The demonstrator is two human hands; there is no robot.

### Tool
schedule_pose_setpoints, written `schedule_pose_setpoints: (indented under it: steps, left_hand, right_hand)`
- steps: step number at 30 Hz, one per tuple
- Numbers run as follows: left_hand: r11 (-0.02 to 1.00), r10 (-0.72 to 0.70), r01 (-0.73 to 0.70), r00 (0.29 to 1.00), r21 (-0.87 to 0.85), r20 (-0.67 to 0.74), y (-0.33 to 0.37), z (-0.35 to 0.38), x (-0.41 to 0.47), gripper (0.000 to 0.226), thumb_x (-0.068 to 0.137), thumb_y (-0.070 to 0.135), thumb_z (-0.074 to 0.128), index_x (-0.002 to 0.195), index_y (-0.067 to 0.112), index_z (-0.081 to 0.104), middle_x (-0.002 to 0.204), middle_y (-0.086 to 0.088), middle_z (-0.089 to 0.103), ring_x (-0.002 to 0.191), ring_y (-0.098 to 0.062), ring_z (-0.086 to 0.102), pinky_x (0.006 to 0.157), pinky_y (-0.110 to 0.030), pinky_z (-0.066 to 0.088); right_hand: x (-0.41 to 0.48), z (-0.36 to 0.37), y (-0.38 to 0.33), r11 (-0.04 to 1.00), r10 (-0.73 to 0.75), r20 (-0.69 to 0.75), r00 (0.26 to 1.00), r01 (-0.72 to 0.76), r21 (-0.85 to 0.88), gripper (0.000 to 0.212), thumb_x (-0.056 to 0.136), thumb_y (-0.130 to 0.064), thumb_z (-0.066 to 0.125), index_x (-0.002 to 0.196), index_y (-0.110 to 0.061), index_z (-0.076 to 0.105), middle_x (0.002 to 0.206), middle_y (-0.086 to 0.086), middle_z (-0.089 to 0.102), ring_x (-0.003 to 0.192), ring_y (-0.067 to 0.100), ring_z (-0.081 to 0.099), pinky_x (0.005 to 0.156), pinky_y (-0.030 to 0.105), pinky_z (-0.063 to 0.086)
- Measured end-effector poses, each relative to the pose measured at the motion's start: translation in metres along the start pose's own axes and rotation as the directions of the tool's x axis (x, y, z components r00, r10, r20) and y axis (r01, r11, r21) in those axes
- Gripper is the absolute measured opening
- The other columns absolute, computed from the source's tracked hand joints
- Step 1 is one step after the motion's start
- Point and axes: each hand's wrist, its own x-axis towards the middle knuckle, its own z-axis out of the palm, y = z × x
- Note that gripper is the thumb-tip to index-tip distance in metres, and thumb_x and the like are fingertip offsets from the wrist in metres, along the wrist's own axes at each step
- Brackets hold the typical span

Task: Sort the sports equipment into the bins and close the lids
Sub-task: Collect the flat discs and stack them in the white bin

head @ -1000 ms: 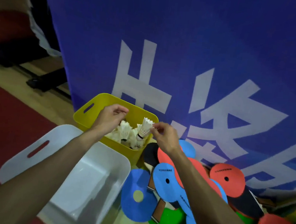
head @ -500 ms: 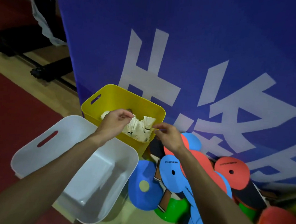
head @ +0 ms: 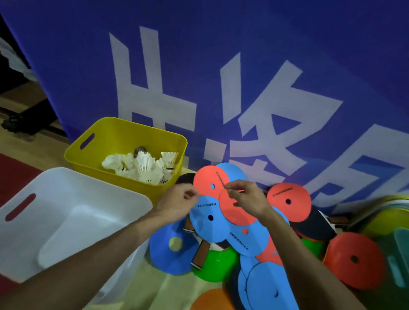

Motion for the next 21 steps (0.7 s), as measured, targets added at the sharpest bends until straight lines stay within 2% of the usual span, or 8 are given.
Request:
schedule_pose_setpoints:
  steps: [2,4,8,12,17,21]
  left_hand:
    - [0.995,-0.060,0.046,0.986,0.093,0.153,-0.006,0.024,-0.002,0.025,0.091,0.019,0.056,0.115,0.015,0.064,0.121,-0.003,0.063,0.111,-0.022,0.058,0.088,-0.030,0.046]
    - [0.986,-0.123,0.093,0.966,0.138,0.229,-0.013,0.040,-0.003,0.031,0.092,0.022,0.055,0.122,0.017,0.059,0.129,-0.002,0.057,0.118,-0.020,0.053,0.094,-0.031,0.045]
    - [0.979,-0.178,0.149,0.956,0.136,0.233,-0.018,0.054,0.002,0.029,0.093,0.024,0.054,0.122,0.020,0.057,0.123,-0.004,0.056,0.110,-0.018,0.054,0.089,-0.031,0.047]
    - [0.975,-0.216,0.203,0.962,0.089,0.165,-0.018,0.061,0.013,0.030,0.094,0.018,0.052,0.123,0.016,0.058,0.124,-0.009,0.057,0.099,-0.018,0.055,0.081,-0.027,0.045]
    - [0.969,-0.231,0.215,0.963,0.119,0.141,-0.022,0.069,0.030,0.036,0.095,0.017,0.052,0.130,0.011,0.052,0.138,-0.007,0.048,0.125,-0.022,0.048,0.091,-0.026,0.040]
    - [0.945,-0.295,0.268,0.946,0.189,0.132,-0.035,0.083,0.048,0.047,0.094,0.016,0.053,0.139,0.009,0.042,0.145,-0.010,0.042,0.129,-0.026,0.045,0.096,-0.031,0.042]
  right_hand:
    - [-0.007,-0.011,0.020,0.999,0.044,0.051,0.998,-0.044,0.000,0.017,0.093,-0.012,0.057,0.107,-0.013,0.067,0.102,-0.004,0.062,0.089,0.017,0.059,0.073,0.033,0.054]
    - [-0.013,-0.022,0.040,0.998,0.065,0.052,0.997,-0.064,-0.012,0.017,0.093,-0.011,0.058,0.107,-0.012,0.068,0.100,-0.001,0.062,0.088,0.017,0.059,0.071,0.032,0.053]
    - [-0.022,-0.039,0.071,0.993,0.115,-0.007,0.993,-0.115,-0.005,0.018,0.091,-0.008,0.056,0.105,-0.008,0.067,0.090,0.000,0.061,0.082,0.019,0.057,0.073,0.033,0.050]
    - [-0.021,-0.030,0.088,0.989,0.143,0.057,0.988,-0.140,-0.051,0.020,0.091,-0.006,0.054,0.107,-0.006,0.067,0.089,-0.003,0.061,0.078,0.018,0.058,0.060,0.016,0.048]
    - [-0.001,-0.015,0.097,0.991,0.128,0.102,0.987,-0.123,-0.049,0.019,0.092,-0.010,0.054,0.108,-0.010,0.066,0.092,-0.001,0.060,0.063,0.017,0.056,0.064,0.029,0.052]
    - [0.007,-0.015,0.106,0.991,0.133,0.088,0.987,-0.133,-0.003,0.019,0.091,-0.009,0.054,0.105,-0.012,0.066,0.090,-0.002,0.061,0.070,0.024,0.060,0.071,0.040,0.055]
